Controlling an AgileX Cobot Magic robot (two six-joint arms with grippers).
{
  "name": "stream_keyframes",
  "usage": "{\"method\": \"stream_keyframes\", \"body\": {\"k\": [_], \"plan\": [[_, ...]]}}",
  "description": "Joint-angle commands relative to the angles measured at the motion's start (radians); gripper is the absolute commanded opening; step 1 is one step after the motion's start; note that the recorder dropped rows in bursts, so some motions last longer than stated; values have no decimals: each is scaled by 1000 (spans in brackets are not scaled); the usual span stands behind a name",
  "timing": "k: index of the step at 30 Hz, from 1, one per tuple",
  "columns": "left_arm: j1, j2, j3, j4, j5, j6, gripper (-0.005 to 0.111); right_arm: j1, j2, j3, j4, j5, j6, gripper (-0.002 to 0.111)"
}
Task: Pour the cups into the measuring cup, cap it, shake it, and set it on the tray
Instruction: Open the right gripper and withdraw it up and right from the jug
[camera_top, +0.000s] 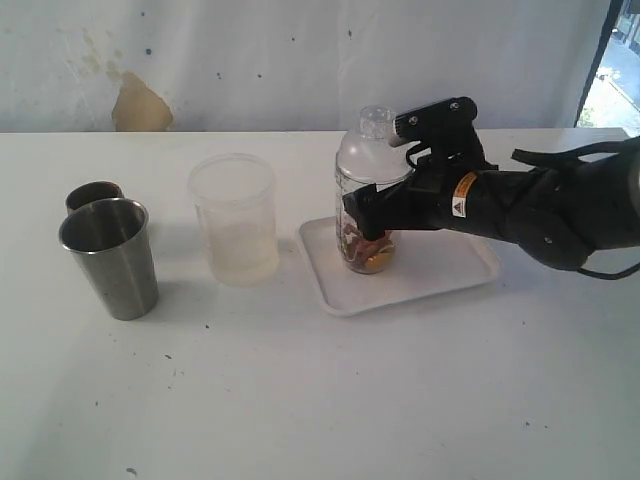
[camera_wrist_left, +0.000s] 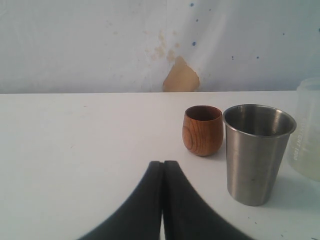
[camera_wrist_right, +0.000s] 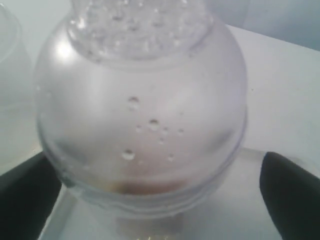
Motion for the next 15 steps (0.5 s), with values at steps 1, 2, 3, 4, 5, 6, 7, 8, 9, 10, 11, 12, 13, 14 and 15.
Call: {"method": "stream_keyframes", "body": {"k": [1, 2, 3, 4, 5, 6, 7, 8, 9, 10, 11, 12, 13, 14, 15], "plan": [[-2, -5, 4, -9, -8, -1, 0, -5, -65, 49, -1, -6, 18, 102], [-2, -5, 4, -9, -8, -1, 0, -5, -80, 57, -1, -6, 18, 102], [-2, -5, 4, -9, -8, -1, 0, -5, -105, 69, -1, -4, 18, 102], [-2, -5, 4, -9, -8, -1, 0, -5, -150, 83, -1, -1, 18, 102], [-2, -5, 4, -9, -8, -1, 0, -5, -177, 91, -1, 4, 20, 102], [-2, -5, 4, -9, -8, -1, 0, -5, -200, 97, -1, 6, 25, 102], [-2, -5, 4, -9, -8, -1, 0, -5, -224, 102, -1, 18, 31, 102], [-2, -5, 4, -9, -8, -1, 0, -5, -263, 107, 1, 40, 33, 102], [-2, -5, 4, -9, -8, -1, 0, -5, -319, 109, 4, 87, 33, 102], [-2, -5, 4, -9, -8, -1, 0, -5, -387, 109, 4, 155, 47, 101], [-2, -5, 4, -9, -8, -1, 0, -5, -422, 109, 4, 187, 59, 100], [-2, -5, 4, -9, -8, -1, 0, -5, -486, 109, 4, 244, 79, 94], [-2, -5, 4, -9, -8, -1, 0, -3, -521, 109, 4, 282, 79, 88], [-2, -5, 4, -9, -8, -1, 0, -3, -584, 109, 4, 362, 79, 71], [-2, -5, 4, -9, -8, -1, 0, -3, -648, 109, 4, 432, 79, 42]]}}
